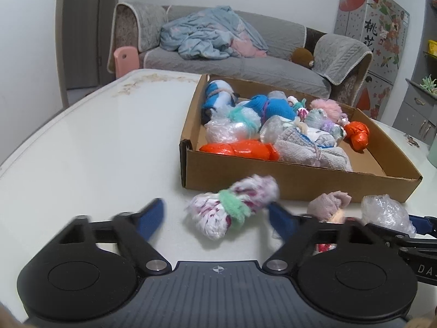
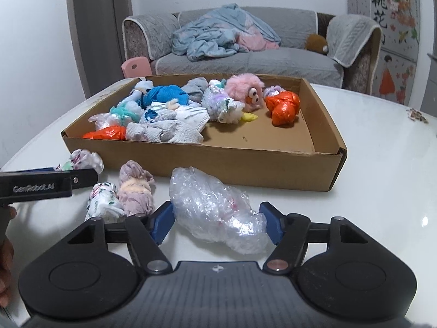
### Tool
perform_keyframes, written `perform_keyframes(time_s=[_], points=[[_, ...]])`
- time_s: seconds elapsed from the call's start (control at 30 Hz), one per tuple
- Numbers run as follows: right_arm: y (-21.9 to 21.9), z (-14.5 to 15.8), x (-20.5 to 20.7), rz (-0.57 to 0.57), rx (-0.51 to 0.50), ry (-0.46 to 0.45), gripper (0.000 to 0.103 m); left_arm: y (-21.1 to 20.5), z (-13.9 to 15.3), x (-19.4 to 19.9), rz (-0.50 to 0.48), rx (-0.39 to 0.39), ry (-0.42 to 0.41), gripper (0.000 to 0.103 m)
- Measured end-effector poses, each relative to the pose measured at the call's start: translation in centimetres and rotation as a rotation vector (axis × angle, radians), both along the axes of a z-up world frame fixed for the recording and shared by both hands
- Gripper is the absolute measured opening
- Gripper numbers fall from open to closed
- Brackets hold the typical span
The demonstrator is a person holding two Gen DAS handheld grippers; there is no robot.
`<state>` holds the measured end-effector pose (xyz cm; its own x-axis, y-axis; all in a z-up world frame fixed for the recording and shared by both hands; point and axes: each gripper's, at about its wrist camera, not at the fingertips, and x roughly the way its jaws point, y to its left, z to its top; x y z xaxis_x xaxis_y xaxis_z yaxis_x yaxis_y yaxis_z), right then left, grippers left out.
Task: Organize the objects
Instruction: 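Grasp the white patterned sock bundle with left tool while right tool grasps clear plastic bundle, then carry both bundles over the tray and open both tools to release them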
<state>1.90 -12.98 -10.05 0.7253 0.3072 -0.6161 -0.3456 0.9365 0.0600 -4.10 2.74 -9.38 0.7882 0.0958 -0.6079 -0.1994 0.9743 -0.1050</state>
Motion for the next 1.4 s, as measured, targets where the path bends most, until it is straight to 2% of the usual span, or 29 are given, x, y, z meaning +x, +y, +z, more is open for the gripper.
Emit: perform_keyframes(time_s=[0.03,0.23,0.47,0.63,0.9,1.03,1.1,1.23,1.4], points=[[-0.2,0.1,-0.2,0.005,0.001,-0.008,0.064,0.0,0.0,-0.1,-0.006,-0.003,-0.004,0.064],[-1.8,0.8,-1.3,0.029,0.014,-0.037,0.063,0.2,0.5,-0.9,-0.025,-0.02,-0.015,0.055],[-4.8,3.1,-1.8,0.027,0.041,-0.073,0.063,-0.3,3.0,-2.4,-0.07,0.023,-0.069,0.054],[-6.4,6.4,-0.8,0.033,0.048,-0.132,0.063,-1.7,6.2,-2.4,-0.127,0.038,-0.126,0.054],[-6.9,11.6,3.5,0.112,0.021,-0.211,0.064,-6.8,12.3,1.9,-0.287,0.086,-0.185,0.054],[-6.6,12.6,6.2,0.196,0.005,-0.205,0.064,-10.0,13.1,5.3,-0.413,0.099,-0.146,0.054],[-6.3,12.5,8.0,0.22,-0.017,-0.185,0.064,-11.3,12.5,7.4,-0.476,0.105,-0.091,0.054],[-6.0,11.0,10.9,0.274,-0.048,-0.102,0.064,-13.1,9.8,10.9,-0.562,0.133,0.011,0.054],[-5.5,8.0,14.1,0.312,-0.071,0.01,0.064,-14.1,5.8,14.0,-0.617,0.164,0.112,0.054]])
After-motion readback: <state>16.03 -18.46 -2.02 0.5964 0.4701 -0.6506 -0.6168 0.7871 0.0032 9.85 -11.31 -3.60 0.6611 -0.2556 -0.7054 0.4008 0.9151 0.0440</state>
